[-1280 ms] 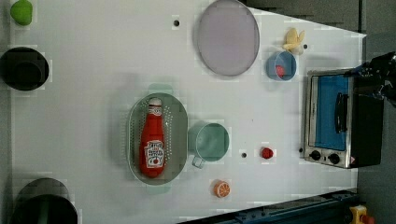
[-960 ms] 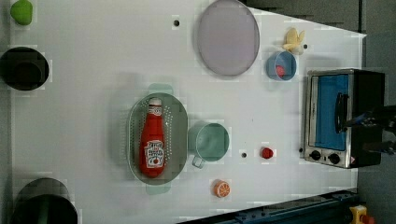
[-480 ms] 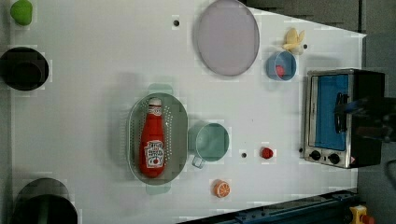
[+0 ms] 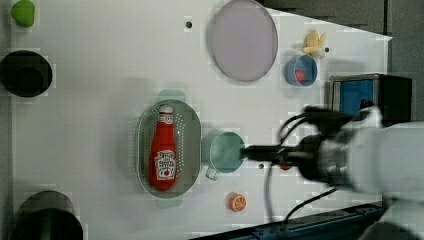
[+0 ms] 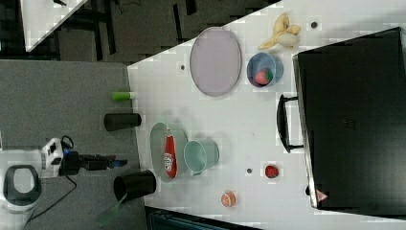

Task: Pick ketchup from strainer and place it on the table

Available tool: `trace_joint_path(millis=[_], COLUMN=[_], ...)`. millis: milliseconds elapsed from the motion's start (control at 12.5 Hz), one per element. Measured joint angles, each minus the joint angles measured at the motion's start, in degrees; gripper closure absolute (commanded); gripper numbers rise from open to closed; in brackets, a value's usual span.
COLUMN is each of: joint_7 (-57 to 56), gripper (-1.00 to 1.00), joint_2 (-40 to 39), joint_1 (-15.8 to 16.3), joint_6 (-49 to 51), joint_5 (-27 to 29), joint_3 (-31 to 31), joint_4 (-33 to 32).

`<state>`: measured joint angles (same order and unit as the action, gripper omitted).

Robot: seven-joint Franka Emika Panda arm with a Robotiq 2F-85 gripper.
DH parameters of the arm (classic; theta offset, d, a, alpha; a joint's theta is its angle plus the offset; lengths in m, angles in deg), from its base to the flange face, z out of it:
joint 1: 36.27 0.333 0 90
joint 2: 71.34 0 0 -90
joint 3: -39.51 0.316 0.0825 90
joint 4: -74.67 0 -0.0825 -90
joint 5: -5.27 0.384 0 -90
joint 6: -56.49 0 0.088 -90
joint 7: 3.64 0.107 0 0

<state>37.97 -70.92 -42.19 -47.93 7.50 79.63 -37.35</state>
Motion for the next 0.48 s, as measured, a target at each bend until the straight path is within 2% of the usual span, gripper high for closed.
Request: trace_joint_path(millis=[160, 480], joint_7=[0.0, 2.7], gripper=[-1.0, -1.0], joint_2=[-2.1, -5.9], joint_1=[1.2, 1.2], joint_6=[-4.3, -18.0], joint_5=[0.1, -1.4], joint_3=[2.9, 7.7], joint_4=[-1.8, -6.2])
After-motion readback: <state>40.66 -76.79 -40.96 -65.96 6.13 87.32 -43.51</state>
